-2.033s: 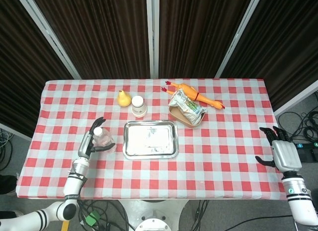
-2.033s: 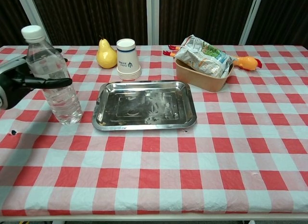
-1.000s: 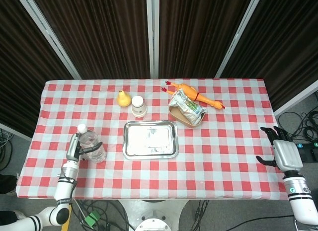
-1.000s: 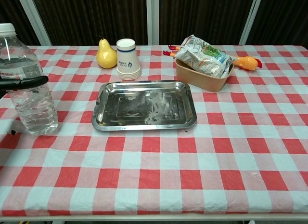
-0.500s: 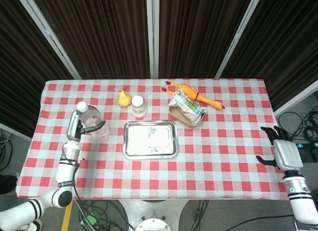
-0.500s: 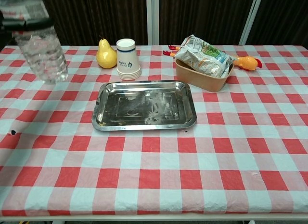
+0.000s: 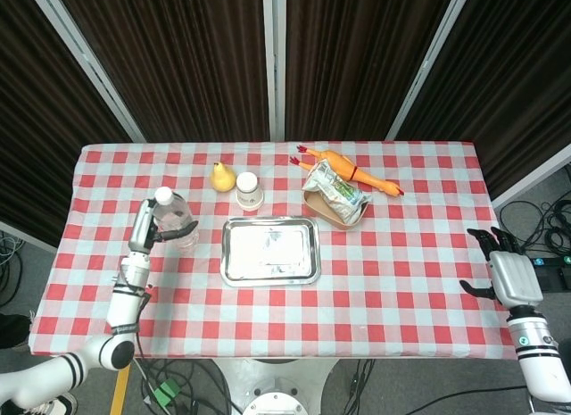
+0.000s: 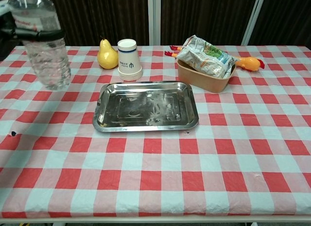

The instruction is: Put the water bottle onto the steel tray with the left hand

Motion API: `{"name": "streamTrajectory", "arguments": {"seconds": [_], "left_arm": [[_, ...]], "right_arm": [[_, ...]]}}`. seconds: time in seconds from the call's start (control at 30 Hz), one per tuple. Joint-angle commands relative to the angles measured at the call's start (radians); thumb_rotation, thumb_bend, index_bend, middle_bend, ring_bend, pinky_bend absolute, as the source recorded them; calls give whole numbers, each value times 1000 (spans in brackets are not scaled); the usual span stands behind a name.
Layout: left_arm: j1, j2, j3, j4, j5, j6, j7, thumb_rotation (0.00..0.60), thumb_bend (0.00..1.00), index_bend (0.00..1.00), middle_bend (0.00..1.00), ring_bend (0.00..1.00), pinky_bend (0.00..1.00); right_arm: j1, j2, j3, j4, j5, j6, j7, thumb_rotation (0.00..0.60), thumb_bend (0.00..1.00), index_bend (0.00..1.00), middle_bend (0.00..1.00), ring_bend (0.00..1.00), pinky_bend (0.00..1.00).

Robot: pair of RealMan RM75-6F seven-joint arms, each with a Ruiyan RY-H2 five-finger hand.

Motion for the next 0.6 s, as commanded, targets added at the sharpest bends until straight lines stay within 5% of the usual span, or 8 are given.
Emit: {"name": "streamTrajectory", "arguments": {"seconds": [0.03,0.1,0.3,0.6], "left_arm": [[-138,-36,-144,44,45,42,-4,600,239,616,711,564,578],[-148,-41,-150,54,36,50,2,600,239,616,711,564,578],[-65,-75,-26,114,-15,18,-35,600,239,616,711,564,578],[-103,-51,-37,98,22,31,-64,600,239,616,711,564,577]], "right_arm": [[3,-3,0,3,8,-5,-8,600,115,122,143,0,53],[4,-3,1,3,12,-7,-10,600,115,122,142,0,52],[4,-3,0,3,11,-7,-9,600,115,122,142,0,52],[3,-5,-1,4,10,-5,-12,600,115,122,143,0,52]]}}
